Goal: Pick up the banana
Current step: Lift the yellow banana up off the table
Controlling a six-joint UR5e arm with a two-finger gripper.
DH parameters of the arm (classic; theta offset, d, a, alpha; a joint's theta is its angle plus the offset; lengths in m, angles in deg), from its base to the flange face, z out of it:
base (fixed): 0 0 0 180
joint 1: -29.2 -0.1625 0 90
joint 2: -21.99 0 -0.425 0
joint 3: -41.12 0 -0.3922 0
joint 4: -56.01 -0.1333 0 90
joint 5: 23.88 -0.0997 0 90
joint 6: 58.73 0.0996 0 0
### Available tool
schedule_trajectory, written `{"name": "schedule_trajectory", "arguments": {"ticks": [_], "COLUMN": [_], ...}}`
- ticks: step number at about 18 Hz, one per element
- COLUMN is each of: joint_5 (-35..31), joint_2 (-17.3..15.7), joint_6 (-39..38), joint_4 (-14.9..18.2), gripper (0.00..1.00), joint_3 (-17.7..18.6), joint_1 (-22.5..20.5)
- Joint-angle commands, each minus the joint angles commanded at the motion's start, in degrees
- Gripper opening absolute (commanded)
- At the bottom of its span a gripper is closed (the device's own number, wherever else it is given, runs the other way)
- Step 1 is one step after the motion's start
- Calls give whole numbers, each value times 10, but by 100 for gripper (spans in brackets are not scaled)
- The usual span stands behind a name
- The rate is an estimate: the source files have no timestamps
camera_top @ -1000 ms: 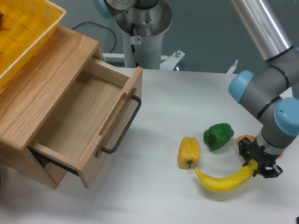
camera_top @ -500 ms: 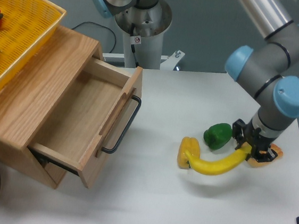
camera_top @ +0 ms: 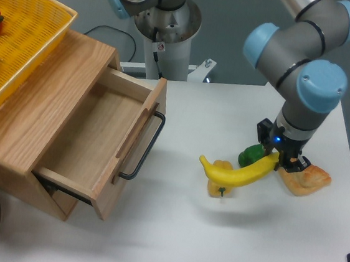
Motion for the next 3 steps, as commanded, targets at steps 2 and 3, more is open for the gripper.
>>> {"name": "schedule_trajectory", "arguments": {"ticks": [2,3], "joint_5": [3,4], "joint_2": [0,0], "joint_6": [1,1], "joint_4": [0,1], "gripper": [12,12], "joint_3": [0,0], "joint_1": [-1,-1]}}
